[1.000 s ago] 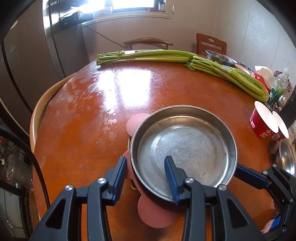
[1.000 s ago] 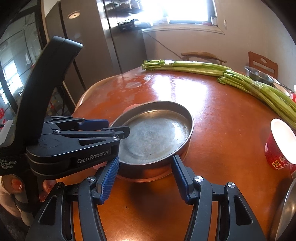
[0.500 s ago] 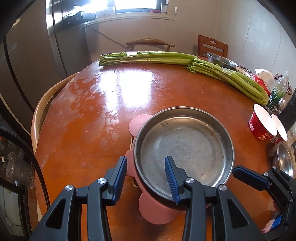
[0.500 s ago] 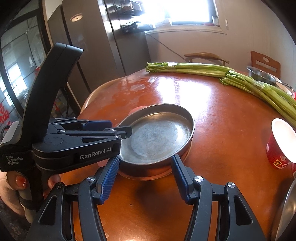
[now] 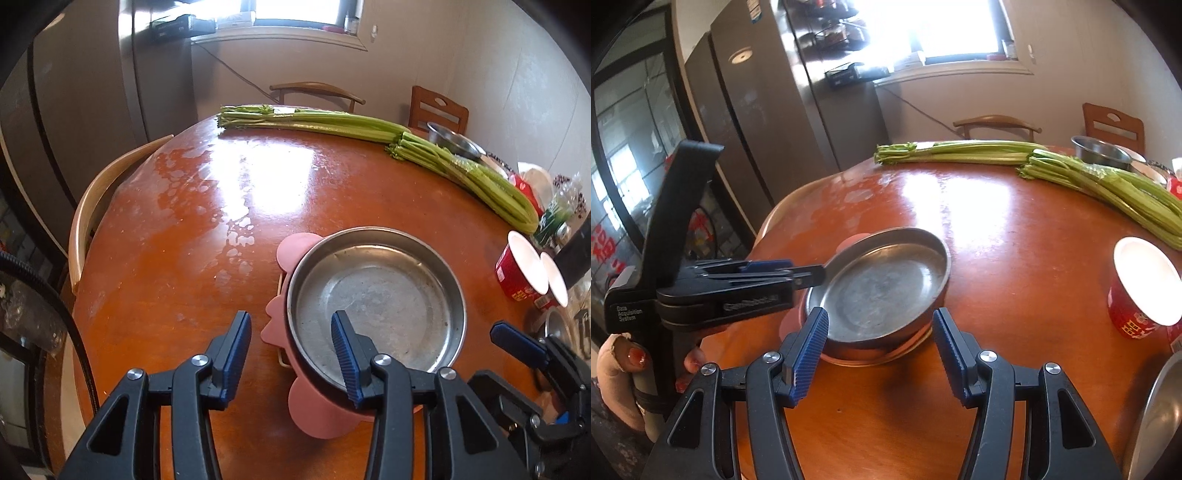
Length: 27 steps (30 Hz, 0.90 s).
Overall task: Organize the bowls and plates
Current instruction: 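Lower the silver tray onto the pink plate and open the left gripper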
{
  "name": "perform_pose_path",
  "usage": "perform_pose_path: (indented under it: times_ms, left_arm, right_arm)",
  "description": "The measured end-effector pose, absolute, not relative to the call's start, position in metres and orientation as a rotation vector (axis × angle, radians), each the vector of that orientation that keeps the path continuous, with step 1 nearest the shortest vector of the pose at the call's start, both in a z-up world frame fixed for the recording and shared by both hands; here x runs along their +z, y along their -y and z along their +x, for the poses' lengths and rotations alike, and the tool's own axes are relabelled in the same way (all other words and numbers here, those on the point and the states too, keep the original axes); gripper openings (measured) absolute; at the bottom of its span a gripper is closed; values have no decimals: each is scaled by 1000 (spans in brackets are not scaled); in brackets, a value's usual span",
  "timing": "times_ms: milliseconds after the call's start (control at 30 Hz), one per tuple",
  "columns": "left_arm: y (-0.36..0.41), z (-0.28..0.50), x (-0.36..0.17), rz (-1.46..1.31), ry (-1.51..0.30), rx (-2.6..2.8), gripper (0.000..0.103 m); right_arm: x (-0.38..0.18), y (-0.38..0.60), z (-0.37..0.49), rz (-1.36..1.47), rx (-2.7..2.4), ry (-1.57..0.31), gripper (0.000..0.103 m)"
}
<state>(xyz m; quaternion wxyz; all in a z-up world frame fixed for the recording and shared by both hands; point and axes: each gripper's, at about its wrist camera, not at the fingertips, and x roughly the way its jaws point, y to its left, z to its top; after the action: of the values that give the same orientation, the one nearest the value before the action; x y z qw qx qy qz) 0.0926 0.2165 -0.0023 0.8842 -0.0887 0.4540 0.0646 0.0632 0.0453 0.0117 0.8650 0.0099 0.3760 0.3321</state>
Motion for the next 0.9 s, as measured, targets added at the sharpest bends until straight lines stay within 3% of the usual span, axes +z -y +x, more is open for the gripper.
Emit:
perform_pose_path:
  times_ms: [467, 900]
  left_arm:
    - [-222, 104, -33, -338, -1060, 75, 47]
    - [-190, 139, -37, -291, -1077, 75, 47]
  right_arm:
    - [-5, -40, 74, 35, 737, -857, 61]
    - [-19, -27, 86, 90, 739, -899, 61]
